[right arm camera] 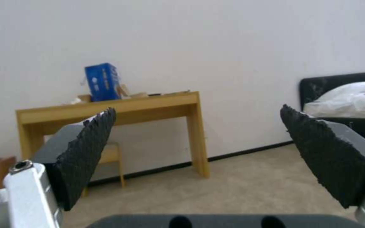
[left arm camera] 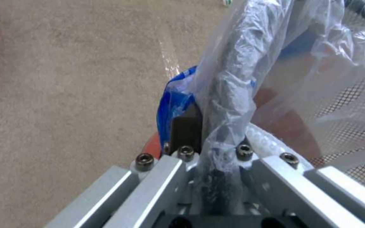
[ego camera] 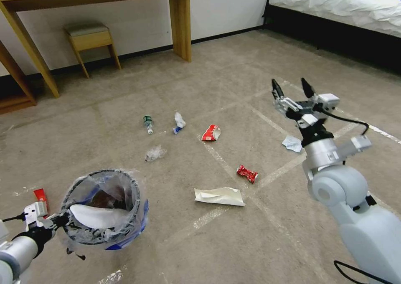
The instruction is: Pick up the trash bin and place the garbage on the floor into it.
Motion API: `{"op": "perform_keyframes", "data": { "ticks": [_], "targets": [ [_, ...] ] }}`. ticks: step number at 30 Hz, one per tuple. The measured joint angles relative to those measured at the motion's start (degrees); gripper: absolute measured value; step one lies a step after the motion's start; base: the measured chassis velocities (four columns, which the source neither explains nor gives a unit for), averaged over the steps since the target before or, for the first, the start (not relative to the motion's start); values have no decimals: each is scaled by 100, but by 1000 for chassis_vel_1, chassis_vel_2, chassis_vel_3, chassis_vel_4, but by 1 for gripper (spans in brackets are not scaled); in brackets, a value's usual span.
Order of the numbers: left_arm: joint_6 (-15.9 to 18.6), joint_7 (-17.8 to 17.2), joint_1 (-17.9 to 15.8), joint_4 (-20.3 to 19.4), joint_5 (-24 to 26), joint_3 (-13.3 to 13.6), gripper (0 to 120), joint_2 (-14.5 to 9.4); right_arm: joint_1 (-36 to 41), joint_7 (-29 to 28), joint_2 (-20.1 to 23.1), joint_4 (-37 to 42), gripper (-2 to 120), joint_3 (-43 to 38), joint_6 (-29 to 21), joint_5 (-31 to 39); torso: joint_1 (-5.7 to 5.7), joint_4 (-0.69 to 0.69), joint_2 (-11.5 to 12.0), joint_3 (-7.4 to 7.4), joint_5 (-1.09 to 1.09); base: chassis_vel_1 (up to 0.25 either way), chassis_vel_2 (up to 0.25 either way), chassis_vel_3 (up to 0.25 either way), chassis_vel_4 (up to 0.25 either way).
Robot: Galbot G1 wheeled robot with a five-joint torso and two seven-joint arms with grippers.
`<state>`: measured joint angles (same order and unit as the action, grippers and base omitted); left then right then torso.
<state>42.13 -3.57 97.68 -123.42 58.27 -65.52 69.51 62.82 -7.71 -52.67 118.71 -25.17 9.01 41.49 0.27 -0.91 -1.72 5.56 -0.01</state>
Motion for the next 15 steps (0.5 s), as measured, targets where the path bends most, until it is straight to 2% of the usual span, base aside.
{"op": "perform_keyframes", "data": {
  "ticks": [15],
  "targets": [
    [1, 101, -35, 53, -102, 6, 1, 169, 793, 162, -274, -263, 99, -301, 188, -895, 0, 0, 0, 0, 1, 0, 0, 0, 0]
  ]
}}
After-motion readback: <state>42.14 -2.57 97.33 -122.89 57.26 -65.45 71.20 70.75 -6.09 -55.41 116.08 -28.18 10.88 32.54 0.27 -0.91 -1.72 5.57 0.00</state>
